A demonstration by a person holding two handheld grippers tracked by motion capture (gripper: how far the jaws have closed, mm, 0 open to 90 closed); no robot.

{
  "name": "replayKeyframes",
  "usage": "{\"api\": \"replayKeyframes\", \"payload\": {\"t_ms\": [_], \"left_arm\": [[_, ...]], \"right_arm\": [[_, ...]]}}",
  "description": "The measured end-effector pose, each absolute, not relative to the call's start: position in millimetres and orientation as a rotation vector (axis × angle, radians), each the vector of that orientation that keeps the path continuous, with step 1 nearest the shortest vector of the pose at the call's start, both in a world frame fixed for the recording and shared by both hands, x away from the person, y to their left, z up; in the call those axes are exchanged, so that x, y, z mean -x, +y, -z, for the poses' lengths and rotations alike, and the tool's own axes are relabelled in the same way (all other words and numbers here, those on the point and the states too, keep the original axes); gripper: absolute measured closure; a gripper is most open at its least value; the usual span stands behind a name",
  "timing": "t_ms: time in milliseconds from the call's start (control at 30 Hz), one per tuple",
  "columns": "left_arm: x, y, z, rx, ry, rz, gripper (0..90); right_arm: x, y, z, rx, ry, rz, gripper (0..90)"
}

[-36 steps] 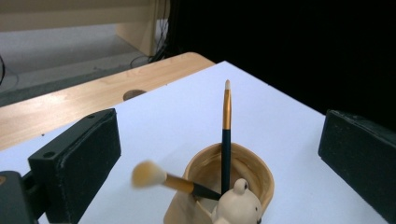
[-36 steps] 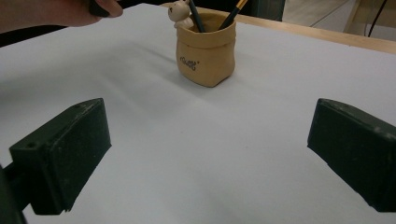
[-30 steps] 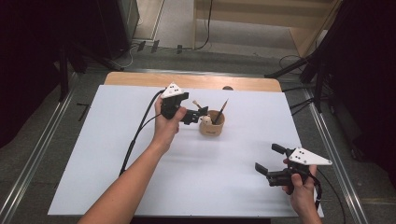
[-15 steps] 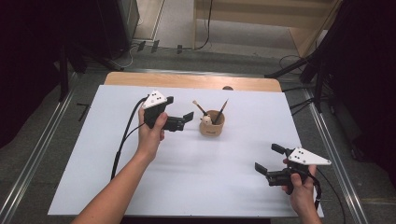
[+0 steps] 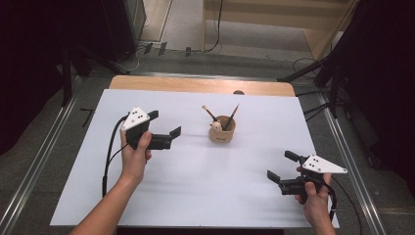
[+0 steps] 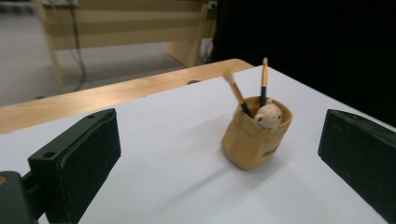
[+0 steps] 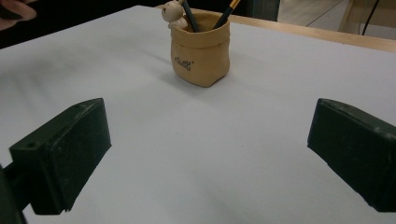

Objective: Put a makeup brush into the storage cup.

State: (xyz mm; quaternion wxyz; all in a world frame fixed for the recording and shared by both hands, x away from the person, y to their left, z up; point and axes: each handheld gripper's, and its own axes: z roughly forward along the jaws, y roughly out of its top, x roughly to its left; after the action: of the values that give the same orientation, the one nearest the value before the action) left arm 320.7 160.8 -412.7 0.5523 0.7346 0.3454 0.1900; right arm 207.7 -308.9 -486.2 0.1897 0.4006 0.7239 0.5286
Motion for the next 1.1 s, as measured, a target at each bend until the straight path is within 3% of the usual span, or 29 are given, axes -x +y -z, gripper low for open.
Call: {"api": "replayKeyframes", "payload": {"t_ms": [433,1100], "left_arm": [[-270.9,202.3,424.9,-1.686,0.881,-0.505,0.0],[-239.0,265.6,446.4,-1.643,0.915,-0.51,0.0]], "right_arm": [[-204.4,-311.3,486.9,-1.136,2.016,-1.46,0.0],[-203.6,-322.0,487.2,-1.169,1.97,-1.451,0.0]]}}
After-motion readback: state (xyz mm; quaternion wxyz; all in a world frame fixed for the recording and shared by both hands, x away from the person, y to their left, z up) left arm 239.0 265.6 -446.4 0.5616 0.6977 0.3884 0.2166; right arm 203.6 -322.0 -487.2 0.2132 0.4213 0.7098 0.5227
